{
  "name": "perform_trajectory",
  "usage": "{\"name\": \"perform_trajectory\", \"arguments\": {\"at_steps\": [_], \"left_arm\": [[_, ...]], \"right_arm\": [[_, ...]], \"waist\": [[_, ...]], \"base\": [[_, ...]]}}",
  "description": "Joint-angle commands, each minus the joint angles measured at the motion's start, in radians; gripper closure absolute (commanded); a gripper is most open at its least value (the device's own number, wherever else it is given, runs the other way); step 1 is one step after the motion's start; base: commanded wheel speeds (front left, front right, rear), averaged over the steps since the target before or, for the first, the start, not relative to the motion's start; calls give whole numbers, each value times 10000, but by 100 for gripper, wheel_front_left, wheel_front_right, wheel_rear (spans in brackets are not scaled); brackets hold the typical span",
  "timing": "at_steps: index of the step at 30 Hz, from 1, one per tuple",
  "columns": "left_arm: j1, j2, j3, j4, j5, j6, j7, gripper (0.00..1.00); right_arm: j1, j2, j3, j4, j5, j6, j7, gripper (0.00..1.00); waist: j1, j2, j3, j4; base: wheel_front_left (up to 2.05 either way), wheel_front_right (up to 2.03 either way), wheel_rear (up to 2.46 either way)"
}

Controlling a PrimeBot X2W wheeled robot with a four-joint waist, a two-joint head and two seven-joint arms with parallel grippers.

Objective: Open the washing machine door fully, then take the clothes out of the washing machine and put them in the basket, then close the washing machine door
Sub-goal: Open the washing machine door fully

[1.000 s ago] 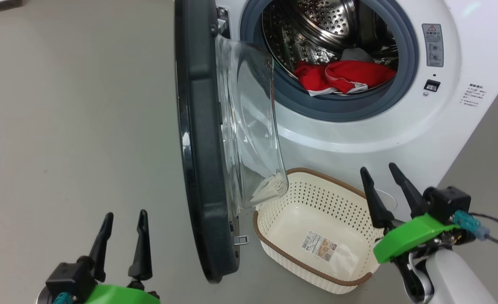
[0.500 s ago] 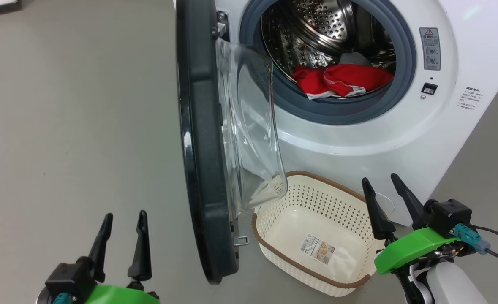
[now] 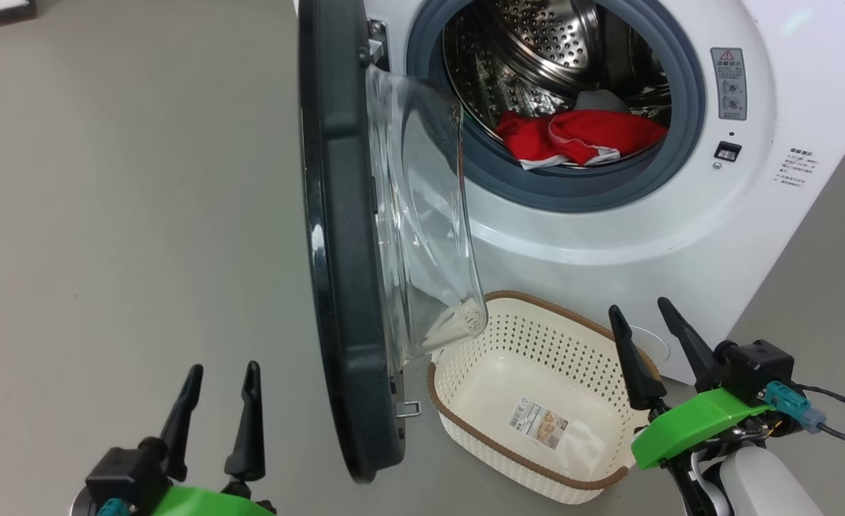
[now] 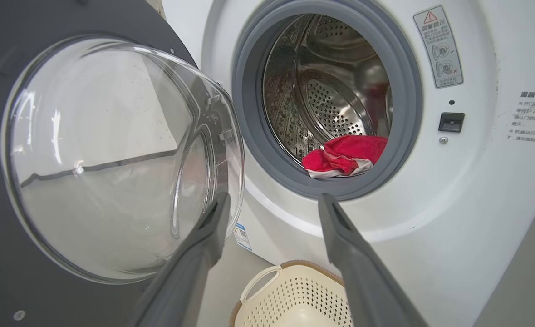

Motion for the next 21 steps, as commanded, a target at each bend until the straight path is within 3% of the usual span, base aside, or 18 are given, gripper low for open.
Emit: {"name": "perform_trajectory", "arguments": {"at_steps": [1,7,8,9,10,11,21], "left_arm": [[-236,148,300,-262,-59,-158,-51,0],[-206,148,399,-390,-284,-239,-51,0],[-213,148,397,-393,-272,-231,-51,29],[-244,148,410,-413,-222,-208,-51,76],[-244,148,410,-413,-222,-208,-51,76],[-272,148,412,-447,-170,-183,-51,100],[-729,148,369,-2333,-101,221,-51,100]], "right_arm": [[15,42,249,-202,8,35,-66,0],[29,43,265,-137,31,35,-66,0],[29,43,263,-137,19,35,-66,0],[34,43,269,-135,15,35,-66,0],[34,43,269,-135,15,35,-66,0],[40,43,276,-131,26,35,-66,0],[68,43,245,-24,64,35,-66,0]], "waist": [[0,0,-2,1],[0,0,-33,-9],[0,0,-33,-10],[0,0,-38,-12],[0,0,-38,-12],[0,0,-43,-13],[0,0,-62,-27]], "base": [[0,0,0],[0,0,0],[0,0,0],[0,0,0],[0,0,0],[0,0,0],[0,0,0]]}}
